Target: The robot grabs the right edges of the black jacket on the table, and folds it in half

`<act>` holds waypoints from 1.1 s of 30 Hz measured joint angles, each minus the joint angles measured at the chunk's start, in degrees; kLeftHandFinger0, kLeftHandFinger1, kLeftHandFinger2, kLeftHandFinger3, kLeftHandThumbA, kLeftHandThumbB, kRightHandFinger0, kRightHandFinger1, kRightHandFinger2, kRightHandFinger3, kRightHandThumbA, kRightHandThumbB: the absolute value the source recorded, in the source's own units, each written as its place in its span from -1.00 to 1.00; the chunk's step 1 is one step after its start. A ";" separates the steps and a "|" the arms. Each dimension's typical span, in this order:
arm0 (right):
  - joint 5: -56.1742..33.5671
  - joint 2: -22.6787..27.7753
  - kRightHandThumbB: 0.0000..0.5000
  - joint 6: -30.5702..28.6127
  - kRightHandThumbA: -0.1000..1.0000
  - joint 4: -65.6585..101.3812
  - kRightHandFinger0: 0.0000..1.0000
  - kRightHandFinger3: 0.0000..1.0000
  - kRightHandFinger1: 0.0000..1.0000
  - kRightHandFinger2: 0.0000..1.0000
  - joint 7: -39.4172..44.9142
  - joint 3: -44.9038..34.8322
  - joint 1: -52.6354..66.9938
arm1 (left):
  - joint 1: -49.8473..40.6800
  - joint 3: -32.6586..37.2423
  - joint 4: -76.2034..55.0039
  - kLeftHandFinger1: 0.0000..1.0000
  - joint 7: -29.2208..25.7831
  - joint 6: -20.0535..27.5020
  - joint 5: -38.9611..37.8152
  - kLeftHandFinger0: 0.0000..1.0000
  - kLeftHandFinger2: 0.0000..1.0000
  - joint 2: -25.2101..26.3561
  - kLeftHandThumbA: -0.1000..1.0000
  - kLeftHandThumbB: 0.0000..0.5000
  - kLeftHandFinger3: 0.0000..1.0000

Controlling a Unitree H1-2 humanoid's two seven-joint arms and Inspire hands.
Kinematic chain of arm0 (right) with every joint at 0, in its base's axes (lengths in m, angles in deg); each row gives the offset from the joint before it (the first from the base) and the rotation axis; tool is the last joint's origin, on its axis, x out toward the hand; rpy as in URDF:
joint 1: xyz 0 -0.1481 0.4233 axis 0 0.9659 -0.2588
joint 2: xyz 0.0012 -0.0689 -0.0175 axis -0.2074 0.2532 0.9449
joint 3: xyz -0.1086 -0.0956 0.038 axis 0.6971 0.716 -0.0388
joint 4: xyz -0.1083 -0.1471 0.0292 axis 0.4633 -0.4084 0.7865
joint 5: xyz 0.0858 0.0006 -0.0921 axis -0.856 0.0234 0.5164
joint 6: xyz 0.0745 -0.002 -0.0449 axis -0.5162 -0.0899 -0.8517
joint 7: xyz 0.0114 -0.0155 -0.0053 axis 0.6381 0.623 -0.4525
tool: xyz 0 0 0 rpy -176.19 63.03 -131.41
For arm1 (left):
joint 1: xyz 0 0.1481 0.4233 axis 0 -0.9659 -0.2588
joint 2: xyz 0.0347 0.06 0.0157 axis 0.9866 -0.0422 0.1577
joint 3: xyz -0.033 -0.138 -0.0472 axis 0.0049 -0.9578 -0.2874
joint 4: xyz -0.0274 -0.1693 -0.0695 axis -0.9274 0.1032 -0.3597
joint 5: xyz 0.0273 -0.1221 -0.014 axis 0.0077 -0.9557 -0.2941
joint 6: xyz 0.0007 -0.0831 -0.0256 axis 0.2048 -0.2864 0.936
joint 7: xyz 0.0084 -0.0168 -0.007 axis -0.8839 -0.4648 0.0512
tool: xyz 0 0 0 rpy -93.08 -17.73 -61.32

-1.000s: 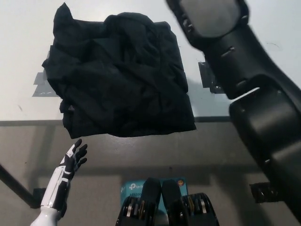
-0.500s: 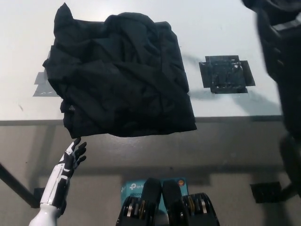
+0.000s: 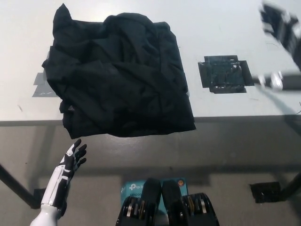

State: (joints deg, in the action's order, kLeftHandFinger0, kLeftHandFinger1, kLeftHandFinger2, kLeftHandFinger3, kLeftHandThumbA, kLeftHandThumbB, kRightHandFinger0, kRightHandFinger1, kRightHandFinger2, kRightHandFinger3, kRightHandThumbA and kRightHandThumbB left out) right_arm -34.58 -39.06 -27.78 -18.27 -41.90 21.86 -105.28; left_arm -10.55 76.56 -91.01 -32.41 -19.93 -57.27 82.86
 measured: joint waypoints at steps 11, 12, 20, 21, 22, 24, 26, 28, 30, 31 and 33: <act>-7.52 -8.82 0.12 -7.10 1.00 7.98 1.00 1.00 1.00 1.00 -0.31 -2.73 24.90 | -0.69 -0.16 0.20 1.00 0.91 0.60 -1.74 1.00 1.00 0.02 1.00 0.21 1.00; -7.50 -9.45 -0.03 -7.92 1.00 5.88 1.00 1.00 1.00 1.00 -0.49 -2.43 25.15 | -0.90 -0.15 0.19 1.00 1.05 0.72 -1.95 1.00 1.00 0.02 1.00 0.15 1.00; -5.54 -13.62 -0.52 -15.23 1.00 -15.86 1.00 1.00 1.00 1.00 -3.13 -0.06 25.40 | -3.54 -0.08 0.22 1.00 1.87 1.32 -2.55 1.00 1.00 0.02 1.00 0.11 1.00; -5.44 -13.98 -0.56 -15.82 1.00 -17.38 1.00 1.00 1.00 1.00 -3.36 0.10 25.41 | -3.69 -0.10 0.22 1.00 1.91 1.40 -2.61 1.00 1.00 0.02 1.00 0.10 1.00; -5.33 -14.70 -0.62 -16.98 1.00 -20.37 1.00 1.00 1.00 1.00 -3.79 0.33 25.39 | -4.00 -0.13 0.33 1.00 1.98 1.54 -2.76 1.00 1.00 0.02 1.00 0.10 1.00; -5.34 -15.27 -0.72 -18.68 1.00 -23.67 1.00 1.00 1.00 1.00 -4.15 0.45 25.40 | -4.25 -0.14 0.48 1.00 2.07 1.74 -2.95 1.00 1.00 0.02 1.00 0.14 1.00; -5.38 -15.45 -0.70 -20.14 1.00 -26.12 1.00 1.00 1.00 1.00 -4.45 0.47 25.38 | -4.24 -0.21 0.73 1.00 2.17 2.08 -3.14 1.00 1.00 0.02 1.00 0.07 1.00; -5.42 -15.39 -0.70 -21.90 1.00 -28.43 1.00 1.00 1.00 1.00 -4.74 0.48 25.23 | -4.23 -0.22 1.01 1.00 2.34 2.40 -3.35 1.00 1.00 0.02 1.00 0.04 1.00; -5.46 -15.22 -0.68 -23.48 1.00 -29.96 1.00 1.00 1.00 1.00 -4.90 0.49 25.00 | -4.22 -0.21 1.26 1.00 2.54 2.55 -3.58 1.00 1.00 0.02 1.00 0.07 1.00; -5.53 -15.13 -0.68 -24.11 1.00 -30.38 1.00 1.00 1.00 1.00 -4.95 0.49 24.90 | -4.21 -0.21 1.32 1.00 2.64 2.59 -3.64 1.00 1.00 0.02 1.00 0.07 1.00; -5.65 -14.84 -0.71 -24.62 1.00 -31.24 1.00 1.00 1.00 1.00 -4.94 0.51 24.53 | -4.20 -0.23 1.47 1.00 2.65 2.59 -3.63 1.00 1.00 0.02 1.00 0.04 1.00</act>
State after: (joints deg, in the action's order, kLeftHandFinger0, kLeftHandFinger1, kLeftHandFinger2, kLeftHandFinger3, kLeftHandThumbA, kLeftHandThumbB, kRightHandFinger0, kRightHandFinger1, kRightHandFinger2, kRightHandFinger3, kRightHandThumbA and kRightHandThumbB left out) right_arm -40.23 -53.90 -52.41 -49.51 -46.84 22.38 -80.76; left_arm -14.75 76.33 -89.54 -29.76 -17.34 -60.90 82.88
